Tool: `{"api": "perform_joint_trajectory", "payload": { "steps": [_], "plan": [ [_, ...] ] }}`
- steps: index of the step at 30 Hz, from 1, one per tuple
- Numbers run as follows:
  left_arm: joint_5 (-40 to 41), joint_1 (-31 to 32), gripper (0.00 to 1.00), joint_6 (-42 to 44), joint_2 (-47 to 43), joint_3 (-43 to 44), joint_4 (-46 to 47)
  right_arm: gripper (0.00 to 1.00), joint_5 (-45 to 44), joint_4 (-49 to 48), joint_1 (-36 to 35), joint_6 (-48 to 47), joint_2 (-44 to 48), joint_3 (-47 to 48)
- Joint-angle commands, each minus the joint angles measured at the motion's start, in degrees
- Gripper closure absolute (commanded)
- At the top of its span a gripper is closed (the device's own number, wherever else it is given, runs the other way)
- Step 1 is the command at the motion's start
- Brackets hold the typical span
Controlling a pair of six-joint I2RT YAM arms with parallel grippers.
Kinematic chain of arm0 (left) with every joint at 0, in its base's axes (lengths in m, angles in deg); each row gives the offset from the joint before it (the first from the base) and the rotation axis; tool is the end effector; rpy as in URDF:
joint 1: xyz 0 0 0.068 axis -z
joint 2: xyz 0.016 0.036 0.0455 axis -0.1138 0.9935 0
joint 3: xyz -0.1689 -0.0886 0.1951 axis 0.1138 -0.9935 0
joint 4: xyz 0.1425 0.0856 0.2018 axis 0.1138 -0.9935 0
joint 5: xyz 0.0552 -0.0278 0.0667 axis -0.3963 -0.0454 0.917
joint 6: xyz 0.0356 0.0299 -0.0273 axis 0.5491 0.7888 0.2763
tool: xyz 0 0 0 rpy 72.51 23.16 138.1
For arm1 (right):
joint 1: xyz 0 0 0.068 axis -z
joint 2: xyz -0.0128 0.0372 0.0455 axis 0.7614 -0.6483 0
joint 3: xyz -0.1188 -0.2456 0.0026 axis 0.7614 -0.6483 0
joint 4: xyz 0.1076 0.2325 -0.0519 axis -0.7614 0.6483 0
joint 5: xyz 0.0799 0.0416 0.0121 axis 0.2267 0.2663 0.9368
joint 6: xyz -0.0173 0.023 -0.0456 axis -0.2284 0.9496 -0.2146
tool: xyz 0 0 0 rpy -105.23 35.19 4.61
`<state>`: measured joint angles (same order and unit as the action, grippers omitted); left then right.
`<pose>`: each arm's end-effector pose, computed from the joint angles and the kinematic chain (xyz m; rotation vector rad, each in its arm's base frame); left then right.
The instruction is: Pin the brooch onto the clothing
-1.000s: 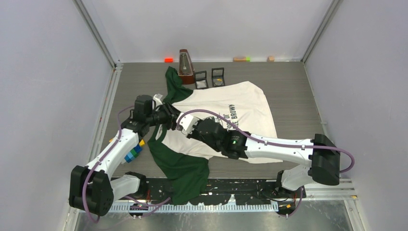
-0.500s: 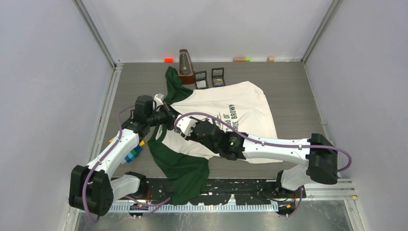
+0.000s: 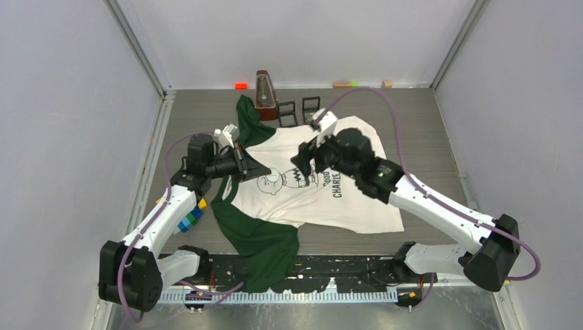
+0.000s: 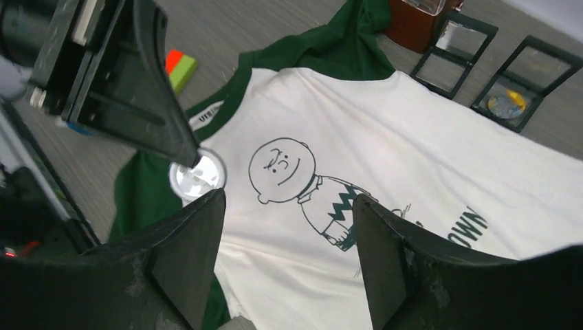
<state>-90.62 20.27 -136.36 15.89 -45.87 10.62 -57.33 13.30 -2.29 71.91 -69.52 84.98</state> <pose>0.2270 -0.0811 0.2660 -0.2271 2.2428 -1.4759 0.1789 0.2227 0.3431 -0.7604 1.7705 0.5487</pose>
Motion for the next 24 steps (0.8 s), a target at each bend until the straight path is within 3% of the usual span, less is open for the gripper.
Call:
{"api": "perform_joint_trajectory", "payload": {
  "steps": [1, 6, 10, 17, 20, 24],
  "plan": [
    [-9.9, 0.0, 1.00, 9.2, -1.9, 2.7, 3.5, 0.28, 28.1, 0.3, 11.1, 16.6, 1.1, -0.4],
    [-15.4, 0.0, 1.00, 11.0, -2.7, 2.6, 3.5, 0.36, 46.0, -4.8, 15.0, 26.9, -3.4, -1.2],
    [-17.2, 0.0, 1.00, 11.1, -3.1, 2.3, 3.4, 0.40, 51.6, -8.7, 15.2, 31.1, -5.5, -1.7],
    [-19.4, 0.0, 1.00, 10.7, -4.0, 1.7, 4.3, 0.47, 53.7, -12.0, 15.1, 33.9, -6.9, -3.3],
    [-16.3, 0.0, 1.00, 9.3, -5.3, 1.0, 4.8, 0.49, 53.7, -13.3, 14.7, 35.1, -7.6, -3.7],
    [-7.1, 0.1, 1.00, 0.5, -8.9, -3.3, 14.6, 0.49, 50.0, -20.9, 14.2, 40.7, -7.4, -6.6]
  ]
}}
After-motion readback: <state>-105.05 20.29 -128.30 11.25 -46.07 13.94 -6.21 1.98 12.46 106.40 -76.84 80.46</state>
